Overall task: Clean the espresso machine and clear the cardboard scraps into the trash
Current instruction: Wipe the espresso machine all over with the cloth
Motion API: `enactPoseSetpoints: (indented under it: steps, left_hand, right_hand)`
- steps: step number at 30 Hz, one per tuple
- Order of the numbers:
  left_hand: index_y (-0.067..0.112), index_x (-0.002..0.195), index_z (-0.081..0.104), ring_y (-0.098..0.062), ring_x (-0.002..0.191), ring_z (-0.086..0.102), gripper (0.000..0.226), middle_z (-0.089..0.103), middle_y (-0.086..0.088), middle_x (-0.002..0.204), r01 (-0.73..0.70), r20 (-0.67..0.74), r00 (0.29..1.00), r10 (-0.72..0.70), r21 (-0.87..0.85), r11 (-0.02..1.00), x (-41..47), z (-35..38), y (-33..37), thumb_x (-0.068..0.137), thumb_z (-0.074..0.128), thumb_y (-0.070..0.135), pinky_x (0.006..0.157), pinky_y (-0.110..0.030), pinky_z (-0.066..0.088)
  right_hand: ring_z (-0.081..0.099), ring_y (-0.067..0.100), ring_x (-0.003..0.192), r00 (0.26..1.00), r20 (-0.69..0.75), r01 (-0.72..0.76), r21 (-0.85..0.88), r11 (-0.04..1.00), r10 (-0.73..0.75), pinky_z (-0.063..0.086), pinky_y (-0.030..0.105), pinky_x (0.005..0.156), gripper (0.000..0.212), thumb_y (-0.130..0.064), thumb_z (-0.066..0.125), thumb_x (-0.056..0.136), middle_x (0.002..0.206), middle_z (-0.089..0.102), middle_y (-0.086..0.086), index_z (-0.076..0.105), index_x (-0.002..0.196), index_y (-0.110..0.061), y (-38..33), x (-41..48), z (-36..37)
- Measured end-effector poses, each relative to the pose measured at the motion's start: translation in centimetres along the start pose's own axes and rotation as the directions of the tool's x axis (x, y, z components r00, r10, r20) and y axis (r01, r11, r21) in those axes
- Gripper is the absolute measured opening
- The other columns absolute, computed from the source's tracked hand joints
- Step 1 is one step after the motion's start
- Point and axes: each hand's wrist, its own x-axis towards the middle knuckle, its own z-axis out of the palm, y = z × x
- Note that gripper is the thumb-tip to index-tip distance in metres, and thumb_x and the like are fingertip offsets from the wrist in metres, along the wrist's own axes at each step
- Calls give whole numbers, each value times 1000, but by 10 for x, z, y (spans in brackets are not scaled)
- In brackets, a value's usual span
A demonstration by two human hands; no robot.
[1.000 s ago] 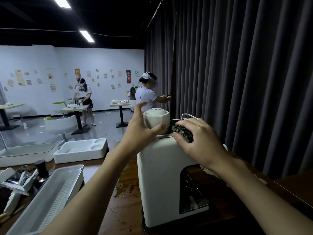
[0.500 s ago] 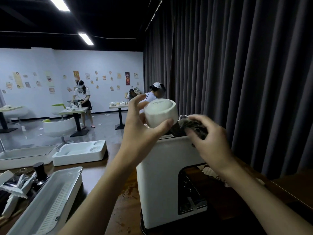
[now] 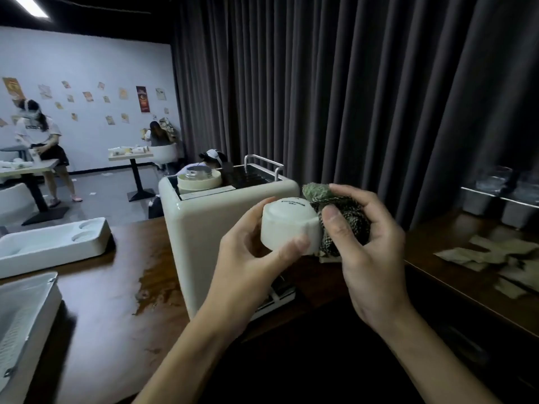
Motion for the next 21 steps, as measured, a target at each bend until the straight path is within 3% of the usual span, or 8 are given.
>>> enactPoseSetpoints:
  steps: [4,6,9,14,17,19,21]
  left_hand:
    - [11,123,59,-21,99,71,48,75,-9,109,136,-75,985,-156,-227,964,-14,27,-23,79,74,23,76,-23,55]
    - [5,122,53,-24,97,73,53,75,-11,105,222,-89,957,-275,-383,897,-20,40,-32,78,73,27,75,-26,56]
    - [5,118,54,-18,90,72,42,74,-10,105,247,-86,935,-343,-534,808,-21,54,-39,84,63,27,67,-23,56]
    - [15,129,60,-21,112,67,41,69,-8,125,282,19,952,-306,-443,851,-6,67,-35,90,63,29,88,-27,55]
    - [8,138,52,-29,123,61,47,63,-13,133,275,36,956,-292,-462,843,0,79,-35,95,58,26,100,-35,52]
    - [3,139,49,-32,124,59,47,62,-16,134,282,33,950,-312,-523,804,2,92,-37,99,54,27,106,-46,47]
    - [3,136,51,-32,121,61,44,64,-15,131,304,25,938,-345,-534,789,5,103,-40,101,48,30,106,-47,47]
  right_hand:
    - [55,20,123,1000,-25,11,-54,999,-12,43,31,102,21,-31,62,89,125,60,4,66,109,-31,5,-18,-20]
    - [58,17,120,1000,-15,-24,-43,999,23,45,29,100,20,-31,61,90,123,63,0,67,109,-33,7,-22,-26]
    - [59,11,117,999,30,-35,-112,993,39,47,27,98,22,-27,62,91,122,65,-4,67,113,-28,8,-24,-34]
    - [57,2,116,1000,-4,2,-158,987,-2,42,13,95,25,-18,64,91,120,62,-4,67,116,-16,13,-17,-55]
    - [57,4,116,1000,-1,11,-140,990,-11,43,12,92,24,-17,61,92,121,62,0,65,116,-17,16,-5,-72]
    - [58,5,115,999,-14,-42,-62,997,42,45,10,88,23,-17,60,93,122,62,1,65,116,-19,20,2,-81]
    - [56,7,118,999,-23,-42,-81,996,40,45,13,92,23,-19,60,94,123,61,0,64,116,-20,25,7,-84]
